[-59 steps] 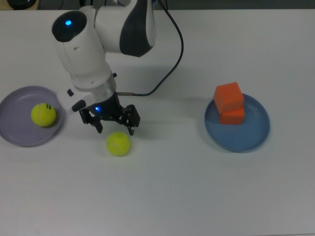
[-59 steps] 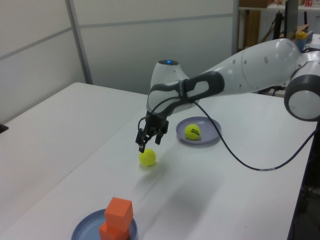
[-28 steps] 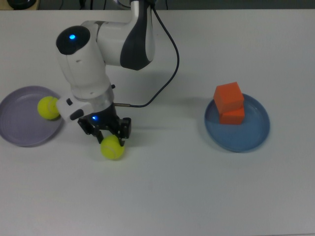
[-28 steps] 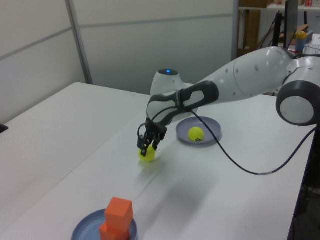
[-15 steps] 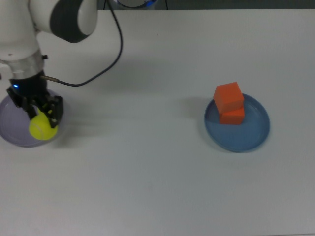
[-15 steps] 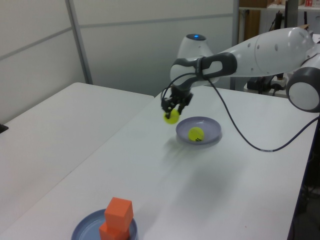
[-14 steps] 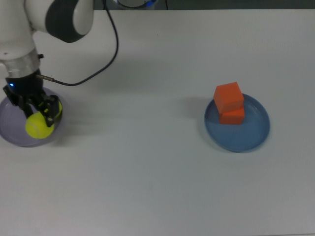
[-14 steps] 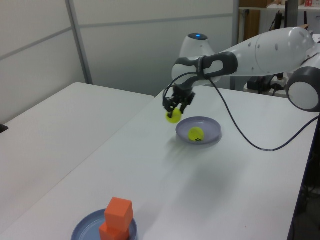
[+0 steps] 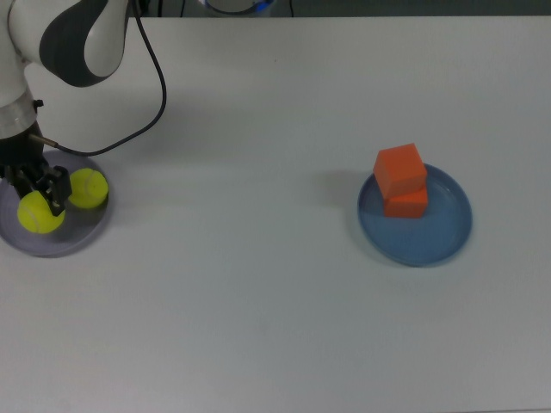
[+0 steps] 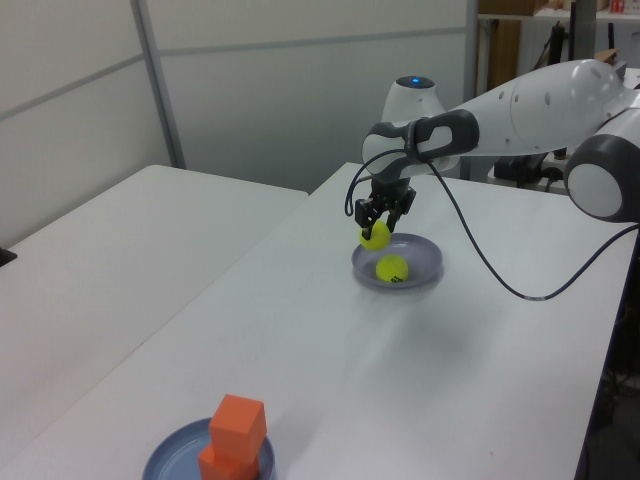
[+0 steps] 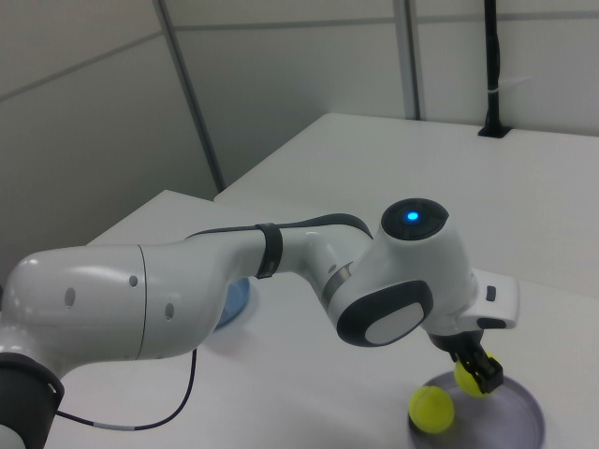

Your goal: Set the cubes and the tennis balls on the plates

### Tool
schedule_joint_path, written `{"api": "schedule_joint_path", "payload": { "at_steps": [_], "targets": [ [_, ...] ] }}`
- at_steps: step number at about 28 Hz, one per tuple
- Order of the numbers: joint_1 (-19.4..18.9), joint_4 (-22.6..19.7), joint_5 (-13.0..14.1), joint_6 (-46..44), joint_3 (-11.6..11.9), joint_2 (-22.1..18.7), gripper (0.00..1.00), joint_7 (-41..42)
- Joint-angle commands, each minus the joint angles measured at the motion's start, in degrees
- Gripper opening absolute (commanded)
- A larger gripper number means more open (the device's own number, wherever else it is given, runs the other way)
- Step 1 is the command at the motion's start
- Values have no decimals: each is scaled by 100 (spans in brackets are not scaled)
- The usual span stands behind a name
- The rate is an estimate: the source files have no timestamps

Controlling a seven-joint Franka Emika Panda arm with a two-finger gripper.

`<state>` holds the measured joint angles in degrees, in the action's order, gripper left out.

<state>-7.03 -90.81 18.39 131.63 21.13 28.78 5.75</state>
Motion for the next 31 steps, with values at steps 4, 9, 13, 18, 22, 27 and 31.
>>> {"api": "schedule_joint_path", "payload": {
  "at_steps": [4, 9, 13, 18, 22, 27, 31],
  "targets": [
    [-114, -7, -143, -830, 58, -380, 100, 49],
    [-263, -16, -291, -1646, -30, -1091, 100, 22],
    [-457, -16, -433, -2017, -39, -1479, 100, -48],
    [-537, -24, -512, -2518, -407, -2025, 100, -83],
    [-537, -60, -767, -2703, -759, -2324, 100, -381],
    [-510, -165, -1048, -2984, -1172, -2579, 100, -602],
    [-502, -200, -1215, -3222, -1427, -2649, 100, -742]
  ]
}}
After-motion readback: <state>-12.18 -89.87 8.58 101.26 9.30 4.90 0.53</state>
